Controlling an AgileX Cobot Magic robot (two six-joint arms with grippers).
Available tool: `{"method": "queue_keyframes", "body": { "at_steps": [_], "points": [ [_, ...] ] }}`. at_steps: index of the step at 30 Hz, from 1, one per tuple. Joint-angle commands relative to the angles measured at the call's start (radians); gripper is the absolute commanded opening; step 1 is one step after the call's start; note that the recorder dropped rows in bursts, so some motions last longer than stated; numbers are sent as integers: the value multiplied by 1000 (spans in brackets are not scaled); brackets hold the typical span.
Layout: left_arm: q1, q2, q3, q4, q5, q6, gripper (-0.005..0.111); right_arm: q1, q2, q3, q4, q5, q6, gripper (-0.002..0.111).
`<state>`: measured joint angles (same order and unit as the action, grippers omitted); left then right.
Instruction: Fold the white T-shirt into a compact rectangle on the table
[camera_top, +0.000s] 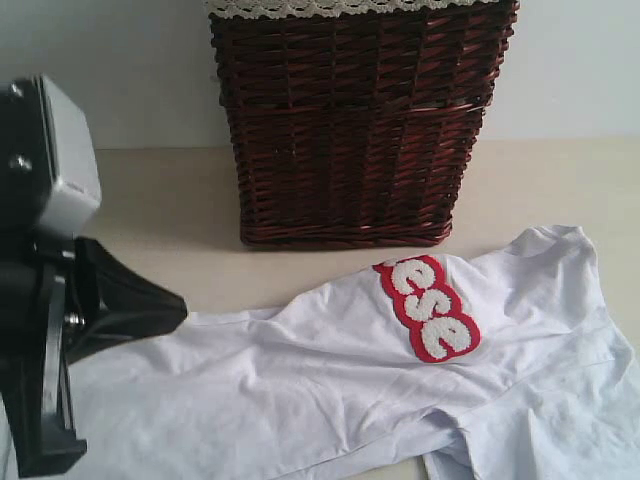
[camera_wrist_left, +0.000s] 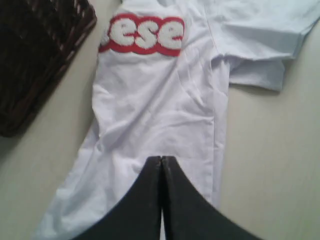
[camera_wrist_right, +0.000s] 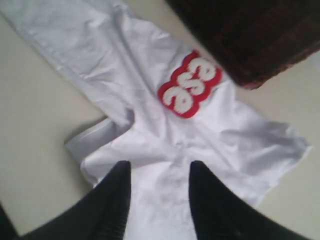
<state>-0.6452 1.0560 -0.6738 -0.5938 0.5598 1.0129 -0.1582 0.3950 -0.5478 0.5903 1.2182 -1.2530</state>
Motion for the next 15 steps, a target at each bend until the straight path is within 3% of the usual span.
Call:
{"method": "queue_keyframes", "body": {
  "at_steps": [1, 7, 15],
  "points": [
    [-3, 15, 57, -12, -45, 0, 0, -6, 90, 61, 24, 3, -9, 55],
    [-3, 56, 110, -19, -175, -155, 0, -6, 169, 53, -7, 3, -72, 57],
    [-3, 170, 113, 15, -200, -153, 0, -6, 387, 53, 11, -5, -184, 57]
  ]
}}
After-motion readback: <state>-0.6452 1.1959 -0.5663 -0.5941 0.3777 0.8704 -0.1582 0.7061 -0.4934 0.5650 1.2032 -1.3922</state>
